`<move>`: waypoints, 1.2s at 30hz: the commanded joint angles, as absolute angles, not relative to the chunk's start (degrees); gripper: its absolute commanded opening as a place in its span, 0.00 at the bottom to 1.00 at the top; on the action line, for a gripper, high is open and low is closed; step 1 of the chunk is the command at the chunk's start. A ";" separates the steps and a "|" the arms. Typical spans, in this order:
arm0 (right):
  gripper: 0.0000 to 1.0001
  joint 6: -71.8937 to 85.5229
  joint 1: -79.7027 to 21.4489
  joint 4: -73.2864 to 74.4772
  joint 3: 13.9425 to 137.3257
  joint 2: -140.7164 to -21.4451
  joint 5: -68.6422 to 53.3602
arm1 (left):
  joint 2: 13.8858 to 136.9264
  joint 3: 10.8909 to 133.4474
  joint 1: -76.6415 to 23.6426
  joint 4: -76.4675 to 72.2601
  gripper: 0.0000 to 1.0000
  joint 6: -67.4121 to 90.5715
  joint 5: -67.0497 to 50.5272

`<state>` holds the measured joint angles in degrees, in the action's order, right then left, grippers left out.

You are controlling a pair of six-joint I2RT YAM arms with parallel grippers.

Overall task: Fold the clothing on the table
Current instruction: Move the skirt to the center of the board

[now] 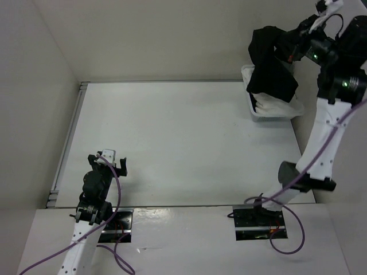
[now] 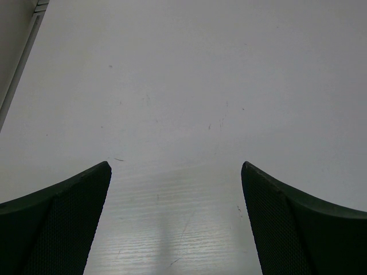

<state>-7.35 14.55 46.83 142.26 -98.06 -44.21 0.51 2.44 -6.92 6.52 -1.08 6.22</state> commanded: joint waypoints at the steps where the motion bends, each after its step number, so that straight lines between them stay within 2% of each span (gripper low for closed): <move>1: 0.00 -2.64 13.01 37.81 133.55 -88.96 -65.89 | -7.12 -0.09 -7.12 5.10 1.00 -0.09 6.86; 3: 0.00 -2.64 12.22 38.40 132.02 -88.33 -68.72 | -7.12 -0.09 -7.12 5.10 1.00 -0.09 6.86; 4: 0.13 -3.42 11.69 38.41 127.23 -86.50 -68.73 | -7.12 -0.09 -7.12 5.10 1.00 -0.09 6.86; 5: 0.37 -3.95 10.73 37.28 123.96 -85.44 -67.34 | -7.12 -0.09 -7.12 5.10 1.00 -0.09 6.86; 6: 0.57 -4.65 10.03 36.57 120.71 -84.39 -64.45 | -7.12 -0.09 -7.12 5.10 1.00 -0.09 6.86; 7: 0.87 -6.92 9.15 36.56 114.76 -82.90 -55.29 | -7.12 -0.09 -7.12 5.10 1.00 -0.09 6.86; 8: 0.99 -7.55 6.70 35.87 111.83 -82.36 -49.02 | -7.12 -0.09 -7.12 5.10 1.00 -0.09 6.86; 9: 0.99 -8.78 5.11 35.86 106.92 -82.35 -42.69 | -7.12 -0.09 -7.12 5.10 1.00 -0.09 6.86; 10: 0.99 -10.88 3.71 35.86 104.79 -82.35 -30.53 | -7.12 -0.09 -7.12 5.10 1.00 -0.09 6.86; 13: 0.99 -10.90 1.14 35.86 97.66 -82.88 -13.77 | -7.12 -0.09 -7.12 5.10 1.00 -0.09 6.86; 19: 0.99 -12.12 2.55 35.24 84.57 -79.55 -8.35 | -7.12 -0.09 -7.12 5.10 1.00 -0.09 6.86; 22: 0.99 -15.02 2.55 35.24 79.38 -75.07 -9.57 | -7.12 -0.09 -7.12 5.10 1.00 -0.09 6.86; 30: 0.99 -19.86 7.73 39.02 70.14 -58.91 -26.61 | -7.12 -0.09 -7.12 5.10 1.00 -0.09 6.86; 36: 0.99 -19.34 13.96 41.92 66.19 -53.72 -34.52 | -7.12 -0.09 -7.12 5.10 1.00 -0.09 6.86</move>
<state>-18.83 11.38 39.16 68.38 -54.54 -28.08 0.49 2.44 -6.92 6.50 -1.06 6.22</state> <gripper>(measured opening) 0.985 1.000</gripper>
